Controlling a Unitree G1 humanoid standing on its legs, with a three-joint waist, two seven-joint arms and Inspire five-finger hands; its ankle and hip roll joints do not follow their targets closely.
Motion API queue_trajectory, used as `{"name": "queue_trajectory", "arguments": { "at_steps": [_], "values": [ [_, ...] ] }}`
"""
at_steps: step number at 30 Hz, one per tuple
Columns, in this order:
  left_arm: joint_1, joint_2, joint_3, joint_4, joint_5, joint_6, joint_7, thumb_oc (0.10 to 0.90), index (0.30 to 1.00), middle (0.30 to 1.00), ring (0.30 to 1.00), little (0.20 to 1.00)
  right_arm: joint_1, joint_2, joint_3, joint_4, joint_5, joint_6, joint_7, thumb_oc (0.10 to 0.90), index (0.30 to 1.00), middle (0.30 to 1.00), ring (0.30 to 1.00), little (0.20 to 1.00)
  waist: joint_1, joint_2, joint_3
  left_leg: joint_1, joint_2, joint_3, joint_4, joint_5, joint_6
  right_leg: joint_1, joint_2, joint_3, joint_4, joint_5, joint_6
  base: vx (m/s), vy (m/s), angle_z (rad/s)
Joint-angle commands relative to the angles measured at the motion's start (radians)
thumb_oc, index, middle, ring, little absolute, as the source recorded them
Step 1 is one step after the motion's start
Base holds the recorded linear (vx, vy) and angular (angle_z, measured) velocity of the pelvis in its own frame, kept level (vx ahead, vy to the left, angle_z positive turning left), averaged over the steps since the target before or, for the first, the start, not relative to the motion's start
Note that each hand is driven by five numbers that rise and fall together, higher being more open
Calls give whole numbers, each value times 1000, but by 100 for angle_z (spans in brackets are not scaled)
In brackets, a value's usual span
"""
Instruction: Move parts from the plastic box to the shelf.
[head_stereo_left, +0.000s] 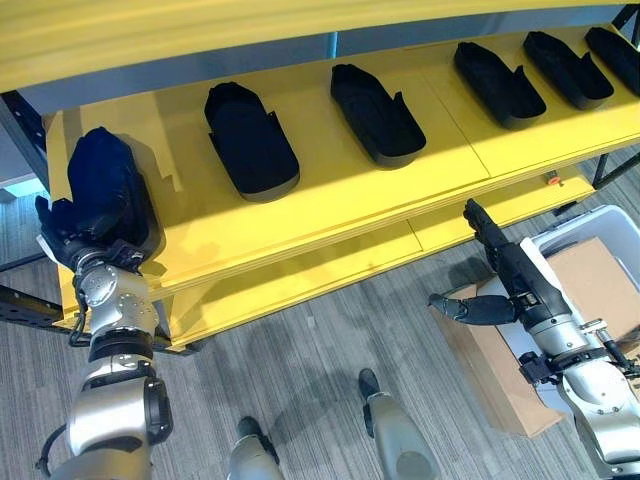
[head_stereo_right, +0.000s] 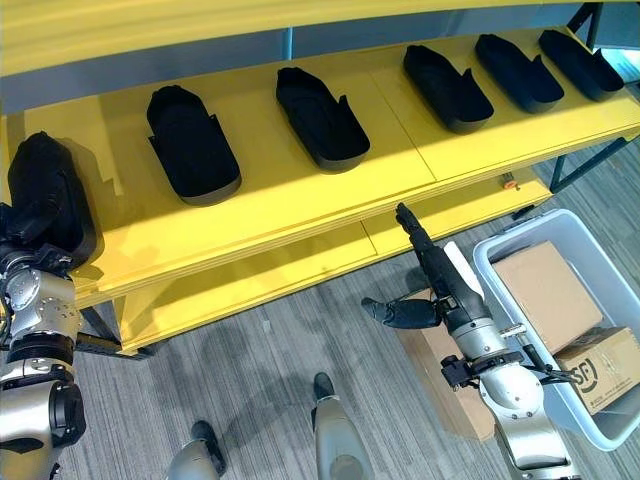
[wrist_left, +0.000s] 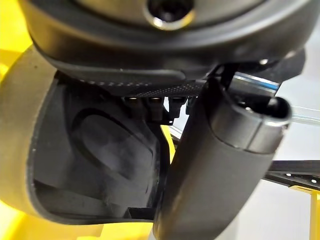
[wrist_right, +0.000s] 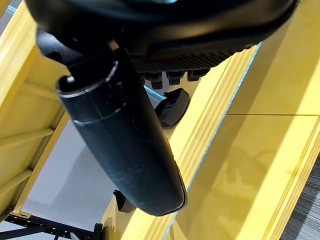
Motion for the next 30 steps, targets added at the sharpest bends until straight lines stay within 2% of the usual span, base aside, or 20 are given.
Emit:
{"name": "queue_trajectory", "arguments": {
  "at_steps": [1, 2, 4, 7, 14, 23, 30],
  "values": [
    [35, 151, -74, -55, 133, -42, 4, 900, 1000, 1000, 1000, 1000, -36, -48, -92, -93, 33, -113, -23, 900, 1000, 1000, 1000, 1000, 29, -28, -71, -93, 12, -90, 72, 0, 21, 69, -91, -24, -16, -37, 26, 0, 0, 0],
    [14, 180, -129, -68, 221, -26, -2, 900, 1000, 1000, 1000, 1000, -42, -52, -95, -90, 36, -113, -17, 900, 1000, 1000, 1000, 1000, 26, -26, -73, -93, 11, -90, 72, 1, 22, 67, -91, -24, -16, -36, 27, 0, 0, 0],
    [5, 187, -146, -79, 252, -24, 0, 900, 1000, 1000, 1000, 1000, -45, -51, -96, -89, 38, -114, -15, 900, 1000, 1000, 1000, 1000, 27, -26, -72, -94, 10, -90, 72, 2, 22, 67, -91, -25, -16, -36, 27, 0, 0, 0],
    [-24, 243, -235, -127, 421, -11, -2, 900, 1000, 1000, 1000, 1000, -51, -58, -107, -88, 64, -120, 4, 900, 1000, 1000, 1000, 1000, 23, -23, -74, -96, 8, -90, 71, 5, 22, 65, -91, -25, -15, -36, 28, 0, 0, 0],
    [-49, 390, -395, -327, 783, -20, -21, 900, 1000, 1000, 1000, 1000, -41, -79, -122, -88, 114, -135, 55, 900, 1000, 1000, 1000, 1000, 16, -7, -83, -96, 9, -91, 70, 7, 21, 62, -92, -23, -11, -36, 31, -1, 2, 3],
    [-25, 448, -419, -411, 891, -31, -39, 900, 1000, 1000, 1000, 1000, -24, -87, -141, -99, 120, -136, 77, 900, 1000, 1000, 1000, 1000, 16, 8, -93, -91, 9, -92, 70, 6, 20, 65, -95, -24, -8, -38, 33, 0, 0, 0],
    [46, 450, -358, -427, 870, -35, -69, 900, 1000, 1000, 1000, 1000, -24, -77, -156, -101, 117, -131, 83, 900, 1000, 1000, 1000, 1000, 22, 14, -103, -79, 8, -90, 60, 8, 19, 76, -94, -24, -11, -41, 32, 0, 0, 0]
  ]
}}
